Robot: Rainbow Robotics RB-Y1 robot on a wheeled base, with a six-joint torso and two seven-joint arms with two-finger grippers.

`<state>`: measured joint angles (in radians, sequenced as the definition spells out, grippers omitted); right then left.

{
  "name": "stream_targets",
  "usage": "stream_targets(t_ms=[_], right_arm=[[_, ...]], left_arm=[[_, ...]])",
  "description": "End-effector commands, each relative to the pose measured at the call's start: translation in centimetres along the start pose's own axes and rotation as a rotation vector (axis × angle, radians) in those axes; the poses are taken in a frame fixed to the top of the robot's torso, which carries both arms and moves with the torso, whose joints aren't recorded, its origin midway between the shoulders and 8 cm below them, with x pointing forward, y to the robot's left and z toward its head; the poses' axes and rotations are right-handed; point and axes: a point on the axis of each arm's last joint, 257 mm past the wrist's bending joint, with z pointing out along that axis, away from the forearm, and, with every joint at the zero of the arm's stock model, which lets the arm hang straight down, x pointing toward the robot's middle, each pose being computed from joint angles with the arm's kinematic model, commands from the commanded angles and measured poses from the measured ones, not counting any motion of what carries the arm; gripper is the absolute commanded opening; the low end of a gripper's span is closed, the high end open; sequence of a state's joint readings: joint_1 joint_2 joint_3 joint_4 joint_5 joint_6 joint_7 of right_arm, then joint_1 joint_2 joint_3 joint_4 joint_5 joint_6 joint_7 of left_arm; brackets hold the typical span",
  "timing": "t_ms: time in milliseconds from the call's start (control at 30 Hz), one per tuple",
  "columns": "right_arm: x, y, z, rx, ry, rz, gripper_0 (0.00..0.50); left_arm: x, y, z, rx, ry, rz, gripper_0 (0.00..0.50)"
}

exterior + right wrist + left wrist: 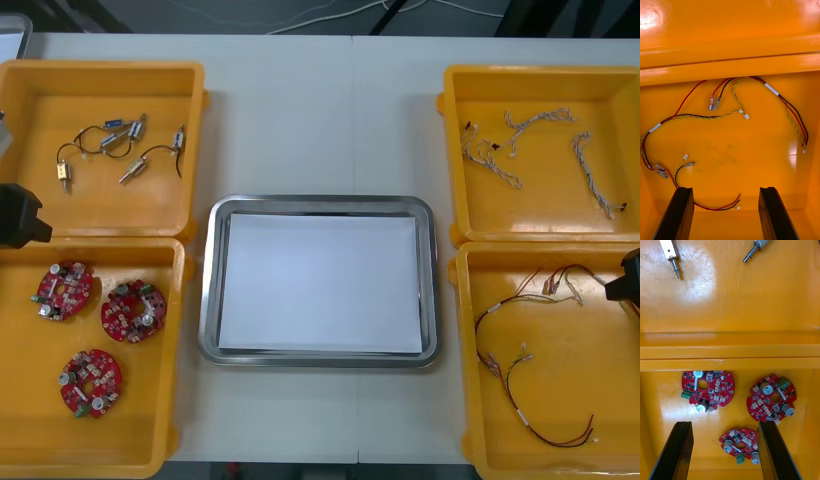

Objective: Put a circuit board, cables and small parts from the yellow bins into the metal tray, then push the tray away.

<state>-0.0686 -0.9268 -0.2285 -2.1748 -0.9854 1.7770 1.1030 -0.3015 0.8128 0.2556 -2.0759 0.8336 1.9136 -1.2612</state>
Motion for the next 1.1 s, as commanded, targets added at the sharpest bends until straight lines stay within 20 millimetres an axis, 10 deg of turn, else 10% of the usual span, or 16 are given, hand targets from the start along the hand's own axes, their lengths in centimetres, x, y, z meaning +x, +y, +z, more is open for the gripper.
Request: stream_targets(t_ms=[33,1100], right_arm=[[-0.11,-0.16,-0.23,-0.015,-0.014,0.029,0.5],[-0.11,-0.16,-0.23,-0.015,-0.014,0.029,0.5]], left_arm=[[-0.46,2.03,-1.53,-0.059,-0.027,0.071,0.5],[-0.46,2.03,-1.53,-0.059,-0.027,0.071,0.5]])
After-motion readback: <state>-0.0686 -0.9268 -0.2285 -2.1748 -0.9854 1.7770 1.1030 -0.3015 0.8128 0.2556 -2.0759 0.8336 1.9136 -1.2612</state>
